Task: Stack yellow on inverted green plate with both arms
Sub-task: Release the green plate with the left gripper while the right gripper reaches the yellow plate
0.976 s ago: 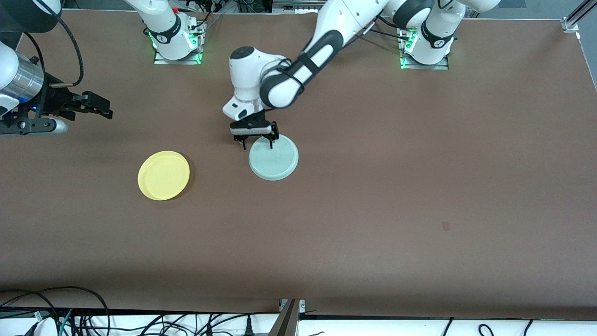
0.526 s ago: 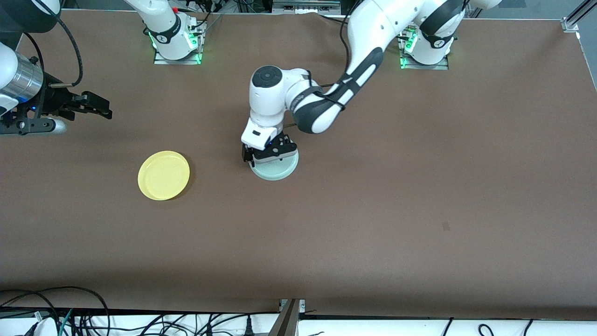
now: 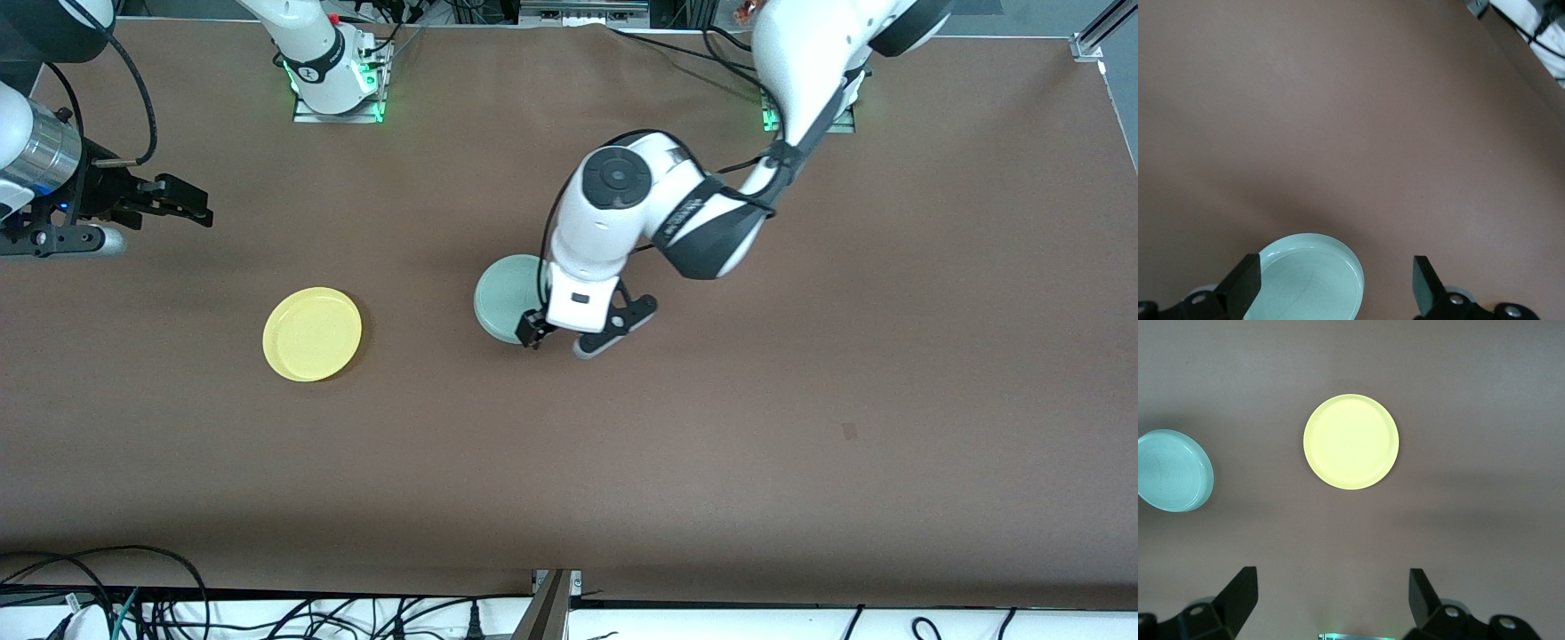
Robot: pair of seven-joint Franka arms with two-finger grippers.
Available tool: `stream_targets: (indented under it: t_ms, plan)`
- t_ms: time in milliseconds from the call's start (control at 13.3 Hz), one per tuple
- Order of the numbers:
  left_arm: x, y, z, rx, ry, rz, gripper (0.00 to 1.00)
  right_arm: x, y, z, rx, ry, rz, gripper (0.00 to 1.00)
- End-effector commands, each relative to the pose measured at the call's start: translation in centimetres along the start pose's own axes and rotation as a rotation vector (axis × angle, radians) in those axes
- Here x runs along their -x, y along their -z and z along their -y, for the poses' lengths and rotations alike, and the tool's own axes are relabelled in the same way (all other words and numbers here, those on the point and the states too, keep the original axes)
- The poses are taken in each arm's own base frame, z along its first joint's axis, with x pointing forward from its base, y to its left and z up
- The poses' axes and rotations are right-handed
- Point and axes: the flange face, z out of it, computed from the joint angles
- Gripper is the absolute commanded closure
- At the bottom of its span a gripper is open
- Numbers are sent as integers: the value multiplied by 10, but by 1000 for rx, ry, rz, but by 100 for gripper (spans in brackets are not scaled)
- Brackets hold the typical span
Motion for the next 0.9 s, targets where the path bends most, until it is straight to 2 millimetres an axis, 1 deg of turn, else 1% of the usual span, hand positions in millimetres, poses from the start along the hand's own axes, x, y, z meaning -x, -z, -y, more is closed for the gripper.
stream_targets:
  t_ms: [0, 75, 150, 225, 300, 451, 526, 601, 676, 751, 826]
  plan:
    - [-33, 56, 20, -33, 41, 49, 0, 0, 4, 8, -2, 4, -15, 0]
    - [-46, 75, 29, -58, 37, 66, 0, -2, 1, 15, 15, 36, -9, 0]
    - [-58, 96, 41, -85, -23, 88, 0, -10, -16, 31, 46, 74, 26, 0]
    - [-73, 118, 54, -111, -83, 98, 0, -12, -24, 43, 92, 102, 46, 0]
    - [-87, 133, 67, -137, -113, 108, 0, -11, -30, 53, 124, 115, 56, 0]
    - [-115, 164, 91, -153, -152, 140, 0, -31, -65, 35, 133, 85, 104, 0]
    - [-124, 181, 103, -167, -194, 149, 0, -48, -91, 17, 132, 69, 122, 0]
    - [-134, 192, 116, -194, -229, 156, 0, -61, -114, 13, 130, 71, 112, 0]
    - [-142, 207, 128, -211, -262, 154, 0, -73, -137, 0, 123, 55, 111, 0]
    - [-147, 223, 139, -229, -299, 151, 0, -80, -160, -14, 108, 52, 116, 0]
    - [-152, 235, 151, -254, -338, 154, 0, -83, -179, -26, 94, 53, 109, 0]
